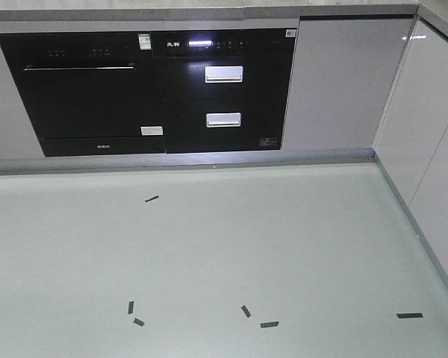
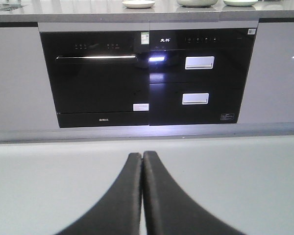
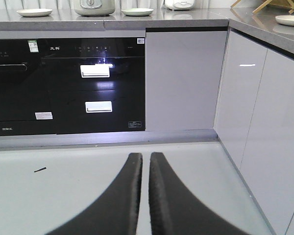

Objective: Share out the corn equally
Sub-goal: 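Drive the base toward the counter with the pot and plates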

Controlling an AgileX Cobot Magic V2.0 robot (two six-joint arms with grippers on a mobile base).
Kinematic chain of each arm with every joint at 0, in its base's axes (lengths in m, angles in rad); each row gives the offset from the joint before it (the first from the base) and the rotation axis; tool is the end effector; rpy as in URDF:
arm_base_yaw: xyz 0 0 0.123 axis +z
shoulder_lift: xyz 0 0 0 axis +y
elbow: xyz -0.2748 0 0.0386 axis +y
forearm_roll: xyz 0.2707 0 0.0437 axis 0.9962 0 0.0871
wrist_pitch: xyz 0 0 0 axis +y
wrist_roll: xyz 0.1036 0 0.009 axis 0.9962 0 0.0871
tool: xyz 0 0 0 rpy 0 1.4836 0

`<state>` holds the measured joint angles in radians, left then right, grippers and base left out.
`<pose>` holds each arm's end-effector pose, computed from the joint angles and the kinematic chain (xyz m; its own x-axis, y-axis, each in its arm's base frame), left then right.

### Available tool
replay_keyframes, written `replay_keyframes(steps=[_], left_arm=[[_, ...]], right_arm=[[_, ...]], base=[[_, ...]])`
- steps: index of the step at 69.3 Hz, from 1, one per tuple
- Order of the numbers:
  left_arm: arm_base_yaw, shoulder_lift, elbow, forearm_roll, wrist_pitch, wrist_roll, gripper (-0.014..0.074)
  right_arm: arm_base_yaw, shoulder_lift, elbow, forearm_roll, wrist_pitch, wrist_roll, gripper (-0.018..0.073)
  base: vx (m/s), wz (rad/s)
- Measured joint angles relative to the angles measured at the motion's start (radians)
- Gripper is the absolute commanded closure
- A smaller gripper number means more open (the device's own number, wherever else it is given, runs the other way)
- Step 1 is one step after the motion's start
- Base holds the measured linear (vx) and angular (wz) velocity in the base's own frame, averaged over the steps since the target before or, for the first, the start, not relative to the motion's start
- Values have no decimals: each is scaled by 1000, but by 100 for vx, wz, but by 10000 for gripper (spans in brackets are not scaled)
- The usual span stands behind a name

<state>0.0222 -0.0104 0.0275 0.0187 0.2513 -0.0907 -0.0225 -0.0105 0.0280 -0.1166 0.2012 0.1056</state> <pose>0.0985 0.0027 0.1790 -0.1777 -0.0765 -0.9811 -0.0398 0.9967 -0.0705 0.0992 -0.0047 0.1841 -0.1302 -0.0057 -0.9915 0.0444 0.9989 -0.0116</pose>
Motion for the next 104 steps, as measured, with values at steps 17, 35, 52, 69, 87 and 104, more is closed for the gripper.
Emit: replay_keyframes(steps=[17, 35, 52, 69, 87, 104], left_arm=[[0, 0, 0, 0, 0, 0, 605], [0, 0, 0, 0, 0, 0, 605], [0, 0, 0, 0, 0, 0, 605], [0, 0, 0, 0, 0, 0, 605], [0, 0, 0, 0, 0, 0, 605], [0, 0, 0, 0, 0, 0, 605]], right_arm=[[0, 0, 0, 0, 0, 0, 567], [0, 0, 0, 0, 0, 0, 567], [0, 0, 0, 0, 0, 0, 567], [0, 0, 0, 0, 0, 0, 567], [0, 0, 0, 0, 0, 0, 567], [0, 0, 0, 0, 0, 0, 567]], base=[[11, 0], [13, -1], [13, 0], [10, 0], [5, -3], [6, -1]])
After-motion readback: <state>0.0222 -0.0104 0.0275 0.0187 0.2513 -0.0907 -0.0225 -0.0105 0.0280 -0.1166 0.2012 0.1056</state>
